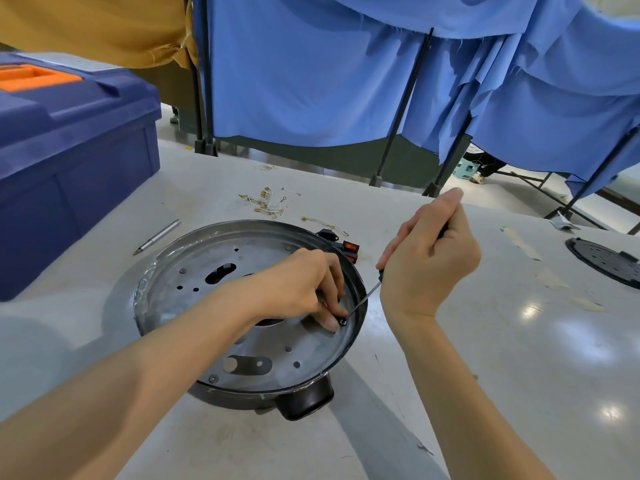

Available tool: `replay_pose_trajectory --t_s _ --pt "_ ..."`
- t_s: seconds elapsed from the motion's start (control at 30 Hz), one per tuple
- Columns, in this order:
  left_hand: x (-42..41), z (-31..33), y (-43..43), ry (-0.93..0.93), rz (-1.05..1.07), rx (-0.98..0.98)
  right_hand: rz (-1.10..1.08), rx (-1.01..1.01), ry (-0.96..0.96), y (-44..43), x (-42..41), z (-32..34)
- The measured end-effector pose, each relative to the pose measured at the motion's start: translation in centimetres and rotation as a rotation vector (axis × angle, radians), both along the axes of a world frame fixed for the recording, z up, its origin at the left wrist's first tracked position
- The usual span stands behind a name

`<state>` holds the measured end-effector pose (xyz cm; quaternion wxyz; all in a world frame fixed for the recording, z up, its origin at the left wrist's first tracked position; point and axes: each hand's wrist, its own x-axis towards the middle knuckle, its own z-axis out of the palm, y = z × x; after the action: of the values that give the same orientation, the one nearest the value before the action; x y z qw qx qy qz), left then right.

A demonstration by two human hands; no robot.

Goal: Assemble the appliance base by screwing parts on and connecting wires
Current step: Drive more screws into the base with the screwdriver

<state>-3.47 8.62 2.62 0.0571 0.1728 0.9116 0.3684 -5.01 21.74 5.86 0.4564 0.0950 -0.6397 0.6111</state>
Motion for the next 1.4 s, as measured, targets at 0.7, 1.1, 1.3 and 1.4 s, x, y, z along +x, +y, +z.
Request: replay_pose_trajectory --t_s 0.7,1.1,1.3,1.4 --pt "0.6 -0.4 -0.2 -0.108 -0.003 0.187 0.371 0.749 -0.061 3.4 2.0 3.8" --pt "0.7 -0.3 -0.2 -0.133 0.000 0.178 0.300 0.996 -0.138 4.2 1.7 4.8" --pt "0.8 -0.2 -0.2 -0.137 0.010 0.196 0.549 1.083 -0.346 5.4 1.2 5.5" --pt "0.9 -0.4 -0.3 -0.135 0.015 0.247 0.585 0.987 -0.258 4.9 1.5 5.2"
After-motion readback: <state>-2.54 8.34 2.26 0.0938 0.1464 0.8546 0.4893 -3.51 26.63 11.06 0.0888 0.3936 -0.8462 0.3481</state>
